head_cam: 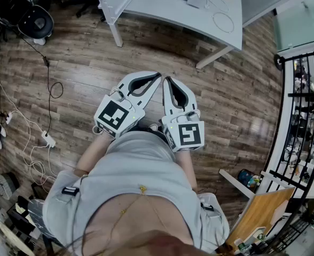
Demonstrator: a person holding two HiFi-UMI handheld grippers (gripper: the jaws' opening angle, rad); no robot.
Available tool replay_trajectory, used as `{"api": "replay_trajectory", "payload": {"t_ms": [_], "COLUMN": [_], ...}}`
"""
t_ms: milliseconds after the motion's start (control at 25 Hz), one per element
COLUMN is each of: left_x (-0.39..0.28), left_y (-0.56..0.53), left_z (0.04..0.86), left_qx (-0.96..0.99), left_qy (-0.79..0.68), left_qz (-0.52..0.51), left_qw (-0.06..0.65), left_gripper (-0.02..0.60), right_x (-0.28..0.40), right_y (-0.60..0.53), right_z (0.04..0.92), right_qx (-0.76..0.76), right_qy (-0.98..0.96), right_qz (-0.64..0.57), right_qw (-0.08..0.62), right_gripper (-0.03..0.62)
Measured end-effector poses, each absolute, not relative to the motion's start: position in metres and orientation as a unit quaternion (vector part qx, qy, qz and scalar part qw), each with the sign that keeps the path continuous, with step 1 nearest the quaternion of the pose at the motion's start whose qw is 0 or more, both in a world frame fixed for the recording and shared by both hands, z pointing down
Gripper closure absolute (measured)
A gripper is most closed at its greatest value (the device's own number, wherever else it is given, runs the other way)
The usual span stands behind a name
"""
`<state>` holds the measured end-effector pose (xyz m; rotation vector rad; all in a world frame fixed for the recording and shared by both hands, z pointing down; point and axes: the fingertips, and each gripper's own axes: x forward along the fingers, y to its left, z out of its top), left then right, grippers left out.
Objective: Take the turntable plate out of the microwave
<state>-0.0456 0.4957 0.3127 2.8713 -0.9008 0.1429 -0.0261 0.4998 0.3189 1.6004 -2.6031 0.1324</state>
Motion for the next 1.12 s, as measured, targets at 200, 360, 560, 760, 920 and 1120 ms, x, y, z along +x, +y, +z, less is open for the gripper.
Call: {"api": "replay_trajectory", "payload": {"t_ms": [200, 360, 560, 760, 920, 1120], "left_x": [-0.052, -0.060, -0.072, -0.086, -0.098, -0.115], "left_y": [0.493, 0.483, 0.468, 0.444, 0.422, 0.398], "left_z": [0.315, 0.316, 0.319, 0.324, 0.326, 0.331], "left_qx": [0.945, 0.944, 0.944, 0.947, 0.951, 0.954], "left_qy": [-0.316, -0.320, -0.320, -0.307, -0.290, -0.280], "left_qz": [0.040, 0.032, 0.032, 0.021, 0.015, 0.028], "left_qw": [0.068, 0.073, 0.072, 0.096, 0.102, 0.099], "left_gripper": [0.549, 0.451, 0.451, 0.445, 0.445, 0.431], "right_x": [-0.027, -0.028, -0.033, -0.043, -0.053, -0.071], "right_y": [0.502, 0.495, 0.480, 0.456, 0.434, 0.410], "right_z": [0.311, 0.312, 0.315, 0.318, 0.322, 0.328], "right_qx": [0.513, 0.509, 0.512, 0.522, 0.535, 0.545], "right_qy": [-0.858, -0.860, -0.858, -0.852, -0.844, -0.838], "right_qz": [0.030, 0.038, 0.038, 0.043, 0.037, 0.035], "right_qw": [0.028, 0.023, 0.025, 0.018, 0.021, 0.024], "right_gripper": [0.476, 0.476, 0.466, 0.436, 0.436, 0.436]}}
